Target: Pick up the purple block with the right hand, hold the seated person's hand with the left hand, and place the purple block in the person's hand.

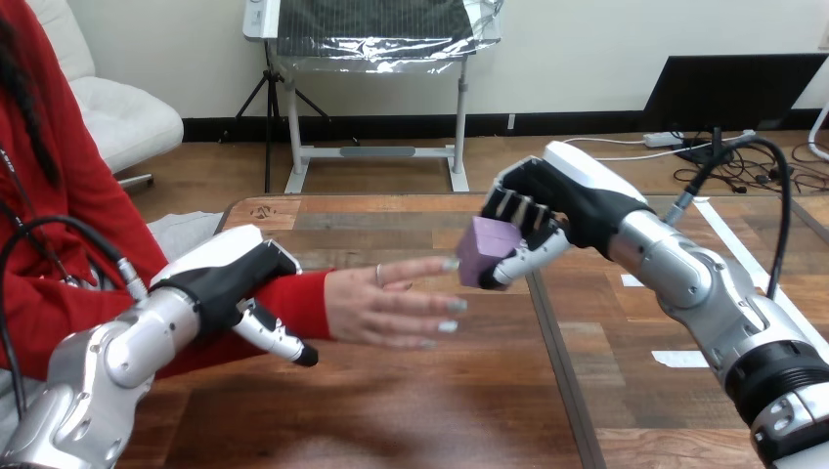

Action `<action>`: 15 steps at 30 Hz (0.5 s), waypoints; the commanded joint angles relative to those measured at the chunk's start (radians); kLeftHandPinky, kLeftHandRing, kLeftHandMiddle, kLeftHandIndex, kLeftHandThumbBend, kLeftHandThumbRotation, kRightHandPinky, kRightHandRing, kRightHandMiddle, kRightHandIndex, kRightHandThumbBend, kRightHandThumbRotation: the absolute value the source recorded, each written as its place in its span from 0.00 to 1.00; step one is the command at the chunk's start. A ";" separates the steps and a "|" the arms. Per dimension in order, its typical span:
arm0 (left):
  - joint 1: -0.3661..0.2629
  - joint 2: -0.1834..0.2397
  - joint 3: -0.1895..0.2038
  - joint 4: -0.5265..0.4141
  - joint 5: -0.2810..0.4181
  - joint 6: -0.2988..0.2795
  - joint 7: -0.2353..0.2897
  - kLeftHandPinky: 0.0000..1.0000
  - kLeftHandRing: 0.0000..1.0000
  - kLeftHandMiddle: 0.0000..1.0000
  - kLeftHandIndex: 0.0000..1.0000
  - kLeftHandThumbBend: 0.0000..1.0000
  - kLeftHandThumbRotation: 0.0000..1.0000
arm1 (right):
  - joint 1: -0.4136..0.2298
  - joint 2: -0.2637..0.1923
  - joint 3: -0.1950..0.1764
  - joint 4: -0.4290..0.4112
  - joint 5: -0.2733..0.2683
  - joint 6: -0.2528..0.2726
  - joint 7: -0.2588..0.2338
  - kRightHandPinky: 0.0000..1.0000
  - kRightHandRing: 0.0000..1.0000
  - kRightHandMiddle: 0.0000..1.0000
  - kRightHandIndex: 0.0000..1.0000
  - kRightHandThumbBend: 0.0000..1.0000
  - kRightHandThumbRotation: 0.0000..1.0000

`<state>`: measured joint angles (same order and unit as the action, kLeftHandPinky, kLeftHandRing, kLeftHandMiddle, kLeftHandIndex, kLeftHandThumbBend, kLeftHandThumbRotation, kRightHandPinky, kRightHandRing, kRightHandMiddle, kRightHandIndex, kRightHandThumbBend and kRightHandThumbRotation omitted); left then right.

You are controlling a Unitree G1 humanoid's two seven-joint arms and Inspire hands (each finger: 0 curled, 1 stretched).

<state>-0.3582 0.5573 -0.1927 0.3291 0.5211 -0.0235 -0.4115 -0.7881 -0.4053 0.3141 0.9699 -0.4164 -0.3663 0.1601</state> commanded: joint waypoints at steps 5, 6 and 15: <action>-0.269 -0.036 0.027 -0.056 -0.035 -0.051 0.043 0.23 0.30 0.37 0.40 0.78 0.00 | -0.029 0.026 -0.046 -0.173 0.053 -0.011 0.012 0.30 0.36 0.42 0.45 0.76 0.00; -0.275 -0.038 0.028 -0.055 -0.037 -0.050 0.041 0.24 0.30 0.37 0.40 0.77 0.00 | -0.028 0.029 -0.045 -0.178 0.053 -0.011 0.012 0.30 0.36 0.42 0.45 0.77 0.00; -0.318 -0.045 0.028 -0.041 -0.037 -0.056 0.034 0.25 0.32 0.39 0.40 0.75 0.00 | -0.021 0.052 -0.043 -0.207 0.054 -0.012 0.014 0.30 0.35 0.42 0.45 0.77 0.00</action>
<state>-0.3939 0.5298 -0.1927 0.3353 0.5210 -0.0236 -0.4115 -0.7731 -0.3797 0.3142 0.8923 -0.4065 -0.3663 0.1803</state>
